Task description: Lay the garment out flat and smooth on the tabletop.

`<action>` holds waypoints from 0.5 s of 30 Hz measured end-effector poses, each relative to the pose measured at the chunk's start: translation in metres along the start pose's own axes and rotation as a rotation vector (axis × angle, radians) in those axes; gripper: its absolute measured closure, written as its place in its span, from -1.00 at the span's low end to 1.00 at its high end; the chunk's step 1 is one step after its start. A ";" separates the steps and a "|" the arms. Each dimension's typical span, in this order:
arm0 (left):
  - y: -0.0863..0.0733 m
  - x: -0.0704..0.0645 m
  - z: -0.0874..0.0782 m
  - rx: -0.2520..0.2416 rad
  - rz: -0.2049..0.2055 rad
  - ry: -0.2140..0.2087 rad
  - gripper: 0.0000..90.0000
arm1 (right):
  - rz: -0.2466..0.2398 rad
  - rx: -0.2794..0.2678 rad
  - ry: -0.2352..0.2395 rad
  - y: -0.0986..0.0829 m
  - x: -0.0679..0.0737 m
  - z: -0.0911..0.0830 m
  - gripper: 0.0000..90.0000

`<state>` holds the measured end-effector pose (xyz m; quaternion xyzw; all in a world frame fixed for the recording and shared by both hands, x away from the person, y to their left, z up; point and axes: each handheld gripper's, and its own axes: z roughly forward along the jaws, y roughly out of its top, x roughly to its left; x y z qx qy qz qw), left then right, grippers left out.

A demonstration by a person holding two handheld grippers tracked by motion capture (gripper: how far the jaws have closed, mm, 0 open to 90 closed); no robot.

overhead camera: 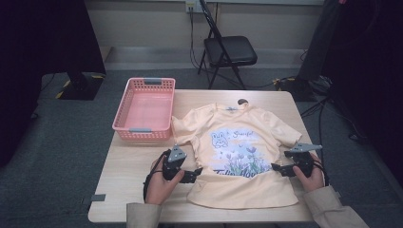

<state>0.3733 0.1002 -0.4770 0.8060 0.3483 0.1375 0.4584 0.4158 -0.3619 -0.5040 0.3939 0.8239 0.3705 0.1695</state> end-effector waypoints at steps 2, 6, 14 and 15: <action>-0.001 0.003 0.000 -0.004 0.005 -0.011 -0.65 | 0.000 0.000 0.000 0.000 0.000 0.000 -0.73; -0.003 0.009 -0.003 -0.007 0.025 -0.025 -0.65 | 0.000 0.000 0.000 0.000 0.000 0.000 -0.73; -0.009 0.023 -0.013 -0.025 -0.002 0.000 -0.65 | -0.001 0.000 0.000 0.000 0.000 0.000 -0.73; -0.010 0.024 -0.014 -0.023 -0.002 0.005 -0.65 | -0.001 0.000 0.000 0.000 0.000 0.000 -0.73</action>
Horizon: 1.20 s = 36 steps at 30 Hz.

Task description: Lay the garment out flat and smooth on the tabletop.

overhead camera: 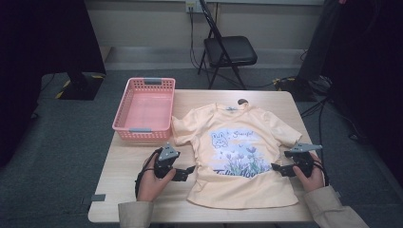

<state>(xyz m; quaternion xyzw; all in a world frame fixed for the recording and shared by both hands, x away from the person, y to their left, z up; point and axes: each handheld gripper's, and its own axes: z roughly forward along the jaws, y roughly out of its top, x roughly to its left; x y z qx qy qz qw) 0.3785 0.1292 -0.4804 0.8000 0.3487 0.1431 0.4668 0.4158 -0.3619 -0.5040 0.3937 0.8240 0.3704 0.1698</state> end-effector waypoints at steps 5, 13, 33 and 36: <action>-0.004 0.005 -0.003 0.009 0.007 0.013 -0.65 | 0.000 0.000 0.000 0.000 0.000 0.000 -0.73; -0.011 0.014 -0.006 0.024 0.004 0.037 -0.65 | 0.000 0.000 0.000 0.000 0.000 0.000 -0.73; -0.025 0.032 -0.016 0.038 -0.015 0.092 -0.65 | -0.001 0.000 0.001 0.000 0.000 0.000 -0.73; -0.026 0.034 -0.016 0.039 -0.018 0.099 -0.65 | -0.001 0.000 0.001 0.000 0.000 0.000 -0.73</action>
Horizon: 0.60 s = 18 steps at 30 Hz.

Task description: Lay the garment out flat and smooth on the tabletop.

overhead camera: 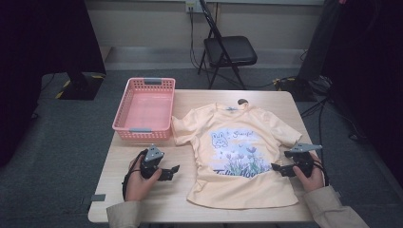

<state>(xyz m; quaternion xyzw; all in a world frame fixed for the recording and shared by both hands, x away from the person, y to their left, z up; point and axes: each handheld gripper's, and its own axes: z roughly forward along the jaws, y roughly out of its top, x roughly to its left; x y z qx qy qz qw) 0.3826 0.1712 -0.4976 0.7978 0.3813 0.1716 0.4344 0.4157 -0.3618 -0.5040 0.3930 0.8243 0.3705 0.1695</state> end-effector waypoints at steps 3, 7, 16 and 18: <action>-0.002 0.002 0.000 0.002 -0.009 0.010 -0.65 | 0.001 0.000 0.000 0.000 0.000 0.000 -0.73; -0.005 0.005 0.000 0.014 -0.005 0.019 -0.65 | 0.001 0.000 0.001 0.000 0.000 0.000 -0.73; -0.008 0.007 0.001 0.022 -0.009 0.035 -0.65 | 0.000 0.000 0.001 0.000 0.000 0.000 -0.73; -0.009 0.008 0.001 0.026 -0.009 0.039 -0.65 | 0.000 0.000 0.000 0.000 0.000 0.000 -0.73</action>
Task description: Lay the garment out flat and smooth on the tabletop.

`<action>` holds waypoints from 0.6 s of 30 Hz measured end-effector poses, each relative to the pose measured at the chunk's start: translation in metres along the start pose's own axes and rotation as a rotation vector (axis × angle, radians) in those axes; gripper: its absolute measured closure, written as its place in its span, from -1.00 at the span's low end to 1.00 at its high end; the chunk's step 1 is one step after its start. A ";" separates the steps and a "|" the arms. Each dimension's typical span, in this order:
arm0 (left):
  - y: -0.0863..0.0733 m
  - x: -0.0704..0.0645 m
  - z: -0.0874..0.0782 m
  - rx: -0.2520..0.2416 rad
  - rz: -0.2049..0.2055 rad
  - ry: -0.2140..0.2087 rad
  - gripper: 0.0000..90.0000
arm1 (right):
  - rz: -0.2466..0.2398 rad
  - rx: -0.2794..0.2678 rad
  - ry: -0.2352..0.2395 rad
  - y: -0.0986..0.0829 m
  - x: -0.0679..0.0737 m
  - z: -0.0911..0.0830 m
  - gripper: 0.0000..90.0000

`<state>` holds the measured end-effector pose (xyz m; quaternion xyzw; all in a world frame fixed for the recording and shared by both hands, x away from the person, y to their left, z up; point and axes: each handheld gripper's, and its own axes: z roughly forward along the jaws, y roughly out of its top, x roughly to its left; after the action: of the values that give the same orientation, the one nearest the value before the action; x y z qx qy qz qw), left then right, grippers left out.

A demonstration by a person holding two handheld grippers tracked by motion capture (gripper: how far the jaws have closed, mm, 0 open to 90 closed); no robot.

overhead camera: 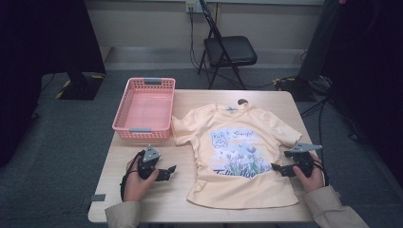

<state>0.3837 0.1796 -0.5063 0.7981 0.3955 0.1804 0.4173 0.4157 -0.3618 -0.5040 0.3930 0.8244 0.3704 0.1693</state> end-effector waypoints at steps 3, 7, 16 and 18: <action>-0.001 0.001 0.000 0.006 0.008 0.006 -0.65 | 0.000 0.000 0.000 0.000 0.000 0.000 -0.73; -0.003 0.002 0.001 0.020 0.005 0.007 -0.65 | 0.000 0.000 0.000 0.000 0.000 0.000 -0.73; -0.008 0.004 0.004 0.003 0.042 0.020 -0.67 | 0.001 0.000 0.000 0.000 0.000 0.000 -0.73; -0.010 0.005 0.005 -0.012 0.049 0.013 -0.71 | 0.000 0.000 0.000 0.000 0.000 0.000 -0.73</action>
<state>0.3854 0.1843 -0.5173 0.8037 0.3775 0.1982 0.4150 0.4157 -0.3618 -0.5040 0.3930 0.8244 0.3705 0.1692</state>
